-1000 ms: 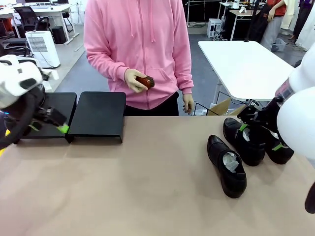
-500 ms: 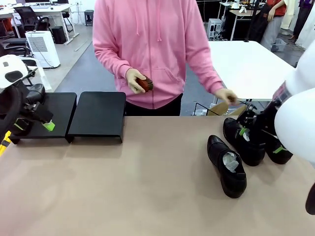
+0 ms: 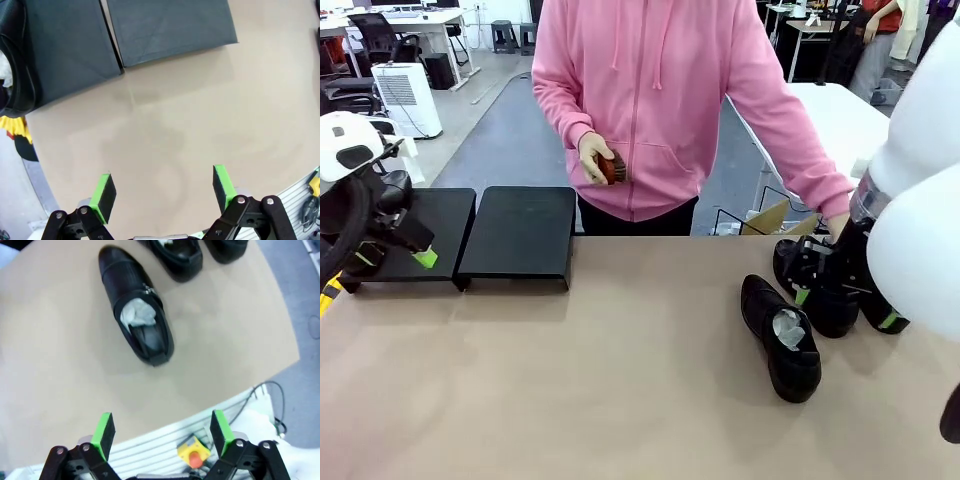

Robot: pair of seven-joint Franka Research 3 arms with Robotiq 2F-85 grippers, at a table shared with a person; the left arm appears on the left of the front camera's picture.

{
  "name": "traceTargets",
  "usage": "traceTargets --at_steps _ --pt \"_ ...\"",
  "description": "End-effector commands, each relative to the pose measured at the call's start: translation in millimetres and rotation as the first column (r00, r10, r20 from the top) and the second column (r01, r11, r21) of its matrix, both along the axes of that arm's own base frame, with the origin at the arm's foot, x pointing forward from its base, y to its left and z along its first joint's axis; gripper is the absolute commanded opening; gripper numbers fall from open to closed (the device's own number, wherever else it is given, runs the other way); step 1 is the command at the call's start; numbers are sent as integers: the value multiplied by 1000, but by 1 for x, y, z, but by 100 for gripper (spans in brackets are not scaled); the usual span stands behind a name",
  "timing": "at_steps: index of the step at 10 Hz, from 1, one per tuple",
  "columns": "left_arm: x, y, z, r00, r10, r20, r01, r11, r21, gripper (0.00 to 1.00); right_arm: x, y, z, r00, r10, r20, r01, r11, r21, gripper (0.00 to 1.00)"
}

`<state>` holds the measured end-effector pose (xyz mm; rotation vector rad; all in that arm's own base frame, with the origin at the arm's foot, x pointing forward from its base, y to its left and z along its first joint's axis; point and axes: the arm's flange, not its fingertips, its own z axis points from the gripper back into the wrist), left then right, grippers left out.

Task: Organize the shoes by placing them on the stand.
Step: Pick up one Shoe and place it in the middle of the table.

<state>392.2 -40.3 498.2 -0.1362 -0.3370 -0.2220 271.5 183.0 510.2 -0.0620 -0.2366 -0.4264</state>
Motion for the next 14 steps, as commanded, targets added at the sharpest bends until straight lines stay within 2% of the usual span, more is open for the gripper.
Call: traceTargets --at_steps 1,2,3,5,6,7,8,9,12,13,14 --pt "-2 4 -1 1000 -10 11 10 1000 -21 100 -13 6 4 998 3 -61 -6 999 -53 100" --pt "-2 4 -1 1000 -10 11 10 1000 -21 100 -7 6 -2 995 -50 -81 44 997 -70 100" --pt "-2 4 -1 1000 -10 11 10 1000 -21 100 -12 6 2 999 11 -36 -12 1000 -26 100" --pt "-2 4 -1 1000 -10 11 10 1000 -21 100 -12 6 2 999 11 -36 -12 1000 -26 100" --pt "-2 4 -1 1000 -10 11 10 1000 -21 100 -15 8 -1 998 1 -61 -3 999 -43 100" --pt "-2 4 -1 1000 -10 11 10 1000 -21 100 6 3 -18 993 38 -110 -45 997 -59 100" --pt "-2 4 -1 1000 -10 11 10 1000 -21 100 22 5 -31 994 95 -59 -97 995 -26 100" --pt "-2 4 -1 1000 -10 11 10 1000 -21 100 37 11 -44 988 148 -41 -149 988 -34 100" --pt "-2 4 -1 1000 -10 11 10 1000 -21 100 68 21 -85 969 241 -59 -240 971 13 100" --pt "-2 4 -1 1000 -10 11 10 1000 -21 100 79 22 -96 948 311 -63 -311 950 18 100" --pt "-2 4 -1 1000 -10 11 10 1000 -21 100 91 21 -104 943 321 -86 -321 947 19 100"
